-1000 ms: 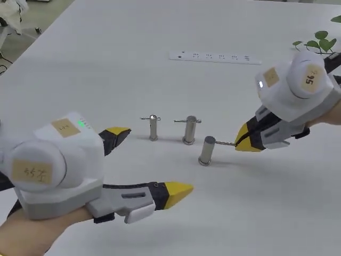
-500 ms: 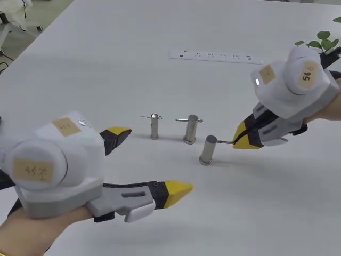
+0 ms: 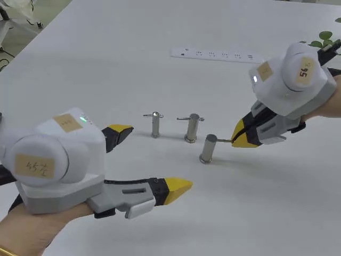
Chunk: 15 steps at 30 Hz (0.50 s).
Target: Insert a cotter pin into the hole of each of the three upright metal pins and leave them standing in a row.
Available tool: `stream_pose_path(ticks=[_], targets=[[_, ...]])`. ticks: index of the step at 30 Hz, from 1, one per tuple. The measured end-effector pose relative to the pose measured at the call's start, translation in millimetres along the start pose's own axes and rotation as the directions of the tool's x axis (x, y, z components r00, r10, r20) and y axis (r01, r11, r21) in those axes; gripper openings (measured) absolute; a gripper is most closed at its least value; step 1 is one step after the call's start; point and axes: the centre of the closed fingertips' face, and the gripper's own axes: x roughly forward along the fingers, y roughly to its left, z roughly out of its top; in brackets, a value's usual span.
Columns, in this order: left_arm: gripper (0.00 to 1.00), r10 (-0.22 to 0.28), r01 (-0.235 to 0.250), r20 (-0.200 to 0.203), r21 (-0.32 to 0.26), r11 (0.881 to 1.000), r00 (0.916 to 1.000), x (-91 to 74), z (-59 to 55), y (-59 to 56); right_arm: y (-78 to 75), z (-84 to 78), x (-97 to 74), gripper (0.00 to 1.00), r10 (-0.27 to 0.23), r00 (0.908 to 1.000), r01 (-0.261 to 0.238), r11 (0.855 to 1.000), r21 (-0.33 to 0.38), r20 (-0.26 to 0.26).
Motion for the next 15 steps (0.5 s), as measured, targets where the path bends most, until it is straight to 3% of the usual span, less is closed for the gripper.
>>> stream_pose_path(ticks=[8, 15], targets=[[0.81, -0.005, 0.005, -0.008, 0.005, 1.000, 1.0000, 0.1, -0.9, -0.9, -0.4, 5.9, 0.9, 0.04, 0.002, 0.9990, -0.003, 0.999, 0.039, 0.044], [0.80, -0.003, 0.003, -0.008, 0.006, 1.000, 1.0000, -0.5, -0.7, -0.2, 0.5, 13.6, 1.8, 0.04, 0.006, 0.9988, -0.008, 0.999, 0.042, 0.049]])
